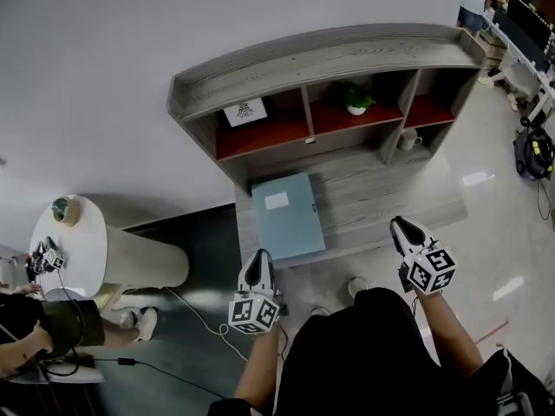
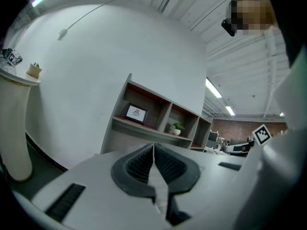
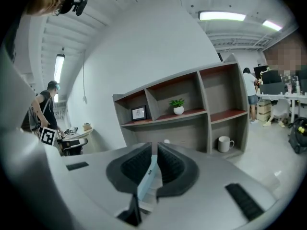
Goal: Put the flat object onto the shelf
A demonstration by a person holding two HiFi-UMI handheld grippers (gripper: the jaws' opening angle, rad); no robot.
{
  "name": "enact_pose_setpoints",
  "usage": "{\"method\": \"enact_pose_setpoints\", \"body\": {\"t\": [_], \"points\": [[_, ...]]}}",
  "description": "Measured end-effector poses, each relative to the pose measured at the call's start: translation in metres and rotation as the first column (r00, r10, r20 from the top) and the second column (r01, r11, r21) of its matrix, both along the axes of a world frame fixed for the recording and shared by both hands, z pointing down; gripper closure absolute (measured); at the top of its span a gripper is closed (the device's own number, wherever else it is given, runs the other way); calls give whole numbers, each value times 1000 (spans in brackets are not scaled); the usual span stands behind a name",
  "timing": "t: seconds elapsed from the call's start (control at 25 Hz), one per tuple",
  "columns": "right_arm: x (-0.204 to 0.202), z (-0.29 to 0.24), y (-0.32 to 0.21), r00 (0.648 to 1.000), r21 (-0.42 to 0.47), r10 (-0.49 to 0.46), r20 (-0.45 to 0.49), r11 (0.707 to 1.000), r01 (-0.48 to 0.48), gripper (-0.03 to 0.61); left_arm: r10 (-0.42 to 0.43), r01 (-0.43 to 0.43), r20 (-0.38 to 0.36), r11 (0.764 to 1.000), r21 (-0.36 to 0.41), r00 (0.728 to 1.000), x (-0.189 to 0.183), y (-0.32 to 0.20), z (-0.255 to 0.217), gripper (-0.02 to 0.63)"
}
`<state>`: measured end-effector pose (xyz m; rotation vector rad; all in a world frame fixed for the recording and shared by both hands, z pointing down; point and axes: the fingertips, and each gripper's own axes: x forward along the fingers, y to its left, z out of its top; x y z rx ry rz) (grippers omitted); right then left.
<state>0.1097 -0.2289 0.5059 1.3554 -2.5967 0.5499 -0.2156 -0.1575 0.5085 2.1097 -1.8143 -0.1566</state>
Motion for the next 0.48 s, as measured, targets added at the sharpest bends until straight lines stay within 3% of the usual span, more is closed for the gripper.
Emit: {"method": "enact_pose_setpoints", "body": {"t": [0.2, 0.48], "points": [[-17, 0, 19, 998, 24, 35, -47, 999, -34, 567, 24, -24, -26, 1000, 15, 999, -16, 9, -14, 598], [-32, -6, 37, 994, 56, 86, -68, 995, -82, 578, 40, -40, 51, 999, -11, 998, -30, 22, 0, 598]]}}
